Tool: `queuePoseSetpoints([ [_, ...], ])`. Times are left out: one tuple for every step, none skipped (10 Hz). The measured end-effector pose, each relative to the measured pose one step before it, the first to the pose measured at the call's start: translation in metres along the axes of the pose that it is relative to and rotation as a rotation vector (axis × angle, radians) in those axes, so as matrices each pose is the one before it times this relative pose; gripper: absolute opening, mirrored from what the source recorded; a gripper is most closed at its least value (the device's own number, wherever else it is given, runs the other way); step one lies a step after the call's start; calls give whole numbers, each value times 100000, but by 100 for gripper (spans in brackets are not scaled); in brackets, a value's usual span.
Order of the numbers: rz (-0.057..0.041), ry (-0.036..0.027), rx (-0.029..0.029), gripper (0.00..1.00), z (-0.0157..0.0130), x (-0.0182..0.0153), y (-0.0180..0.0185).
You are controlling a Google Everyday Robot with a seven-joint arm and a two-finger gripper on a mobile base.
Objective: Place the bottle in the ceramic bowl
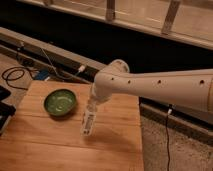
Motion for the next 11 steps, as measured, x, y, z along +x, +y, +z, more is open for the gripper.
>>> queuePoseSetpoints([
  [388, 228, 393, 0, 179, 72, -889],
  [-1188, 657, 108, 0, 118, -153, -159],
  [-1564, 748, 49, 0, 215, -333, 247],
  [-1806, 879, -146, 0, 371, -396, 612],
  [-3332, 1437, -426, 0, 801, -764, 1482],
  [-2658, 872, -448, 0, 675, -773, 1419],
  [-3008, 967, -594, 0, 910, -1065, 1826],
  [-3655, 1118, -799, 0, 1044, -1227, 2204],
  [-4403, 984, -1044, 0, 1072, -1557, 2485],
  [-2944, 598, -604, 0, 630, -1087, 1499],
  [-2944, 296, -793, 0, 514, -1186, 1487],
])
